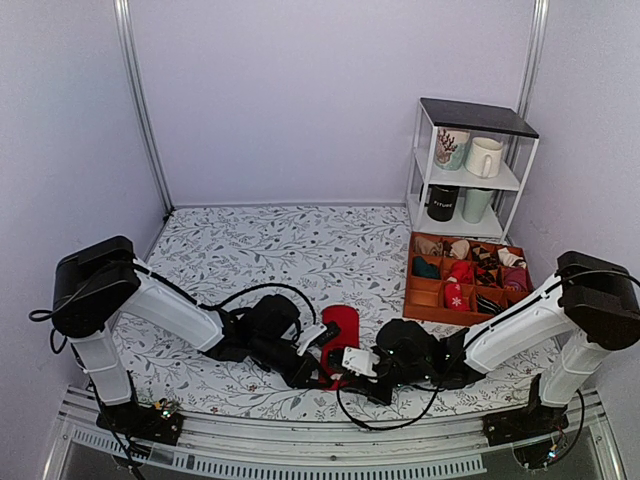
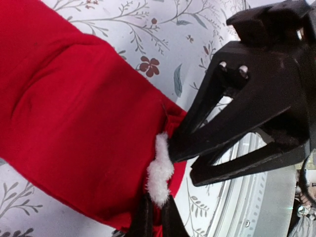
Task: Roll the socks
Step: Roll the sock at the center of the board.
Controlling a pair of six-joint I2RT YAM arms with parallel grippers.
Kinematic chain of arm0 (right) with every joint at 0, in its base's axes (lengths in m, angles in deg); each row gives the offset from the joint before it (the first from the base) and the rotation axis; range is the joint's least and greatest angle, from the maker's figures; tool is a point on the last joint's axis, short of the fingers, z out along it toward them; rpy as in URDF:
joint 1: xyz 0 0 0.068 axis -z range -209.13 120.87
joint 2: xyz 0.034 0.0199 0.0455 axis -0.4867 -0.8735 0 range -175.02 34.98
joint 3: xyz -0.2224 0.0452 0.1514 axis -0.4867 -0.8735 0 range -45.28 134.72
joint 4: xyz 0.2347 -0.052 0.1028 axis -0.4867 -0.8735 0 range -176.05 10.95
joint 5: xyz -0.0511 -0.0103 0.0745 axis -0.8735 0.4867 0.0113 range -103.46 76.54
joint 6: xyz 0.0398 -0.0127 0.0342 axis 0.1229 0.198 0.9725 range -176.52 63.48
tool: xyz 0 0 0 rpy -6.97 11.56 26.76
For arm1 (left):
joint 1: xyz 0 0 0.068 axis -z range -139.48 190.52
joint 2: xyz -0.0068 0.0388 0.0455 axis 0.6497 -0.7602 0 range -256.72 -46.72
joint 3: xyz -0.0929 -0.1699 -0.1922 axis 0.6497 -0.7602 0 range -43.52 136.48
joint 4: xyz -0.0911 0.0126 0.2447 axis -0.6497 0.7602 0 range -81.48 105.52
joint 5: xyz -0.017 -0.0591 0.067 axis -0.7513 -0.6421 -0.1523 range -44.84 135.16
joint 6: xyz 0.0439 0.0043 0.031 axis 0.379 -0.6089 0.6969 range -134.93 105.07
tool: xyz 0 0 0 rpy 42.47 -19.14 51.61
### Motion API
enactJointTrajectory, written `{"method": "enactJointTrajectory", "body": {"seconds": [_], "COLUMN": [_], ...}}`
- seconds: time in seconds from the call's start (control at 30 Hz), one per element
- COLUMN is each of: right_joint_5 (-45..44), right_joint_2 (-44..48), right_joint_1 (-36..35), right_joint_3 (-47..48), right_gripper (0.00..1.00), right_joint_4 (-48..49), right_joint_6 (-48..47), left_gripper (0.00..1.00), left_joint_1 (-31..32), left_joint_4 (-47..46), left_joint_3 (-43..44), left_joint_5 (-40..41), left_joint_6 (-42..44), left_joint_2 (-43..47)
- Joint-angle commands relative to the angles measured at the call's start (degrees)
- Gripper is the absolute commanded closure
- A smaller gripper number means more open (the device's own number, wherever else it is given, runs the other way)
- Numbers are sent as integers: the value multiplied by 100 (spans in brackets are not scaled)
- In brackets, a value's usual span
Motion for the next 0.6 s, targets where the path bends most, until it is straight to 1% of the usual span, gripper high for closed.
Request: {"method": "enactJointTrajectory", "body": {"seconds": [0.0, 0.03, 0.07, 0.2, 0.27, 0.3, 0.4, 0.43, 0.47, 0.53, 0.57], "right_joint_5": [-275, -289, -297, -102, 40, 201, 890, 1174, 1453, 2088, 2239], "right_joint_2": [-381, -426, -447, -454, -446, -452, -471, -497, -541, -712, -801], "right_joint_1": [-35, -29, -33, -18, -8, 57, 363, 473, 627, 818, 887], "right_joint_3": [65, 58, 36, -106, -178, -181, -131, -77, -10, 138, 202], "right_gripper": [84, 88, 91, 95, 96, 96, 96, 96, 96, 96, 96], "right_joint_4": [-473, -489, -501, -486, -494, -516, -657, -740, -836, -1008, -1106], "right_joint_6": [398, 507, 607, 1239, 1564, 1702, 2169, 2361, 2473, 2794, 2906], "left_gripper": [99, 85, 78, 60, 56, 52, 49, 47, 44, 43, 43], "left_joint_1": [-8, -4, 0, 7, 5, 1, 70, 131, 292, 722, 959], "left_joint_4": [639, 580, 528, 259, 80, -40, -666, -885, -1120, -1683, -2014], "left_joint_3": [-149, -151, -151, -261, -425, -521, -1072, -1233, -1382, -1635, -1758], "left_joint_5": [191, 268, 337, 747, 1009, 1122, 1406, 1511, 1676, 2130, 2365], "left_joint_6": [150, 202, 254, 486, 602, 700, 992, 1123, 1315, 1820, 2060], "left_joint_2": [-146, -48, 45, 605, 973, 1150, 1703, 1854, 2009, 2150, 2161]}}
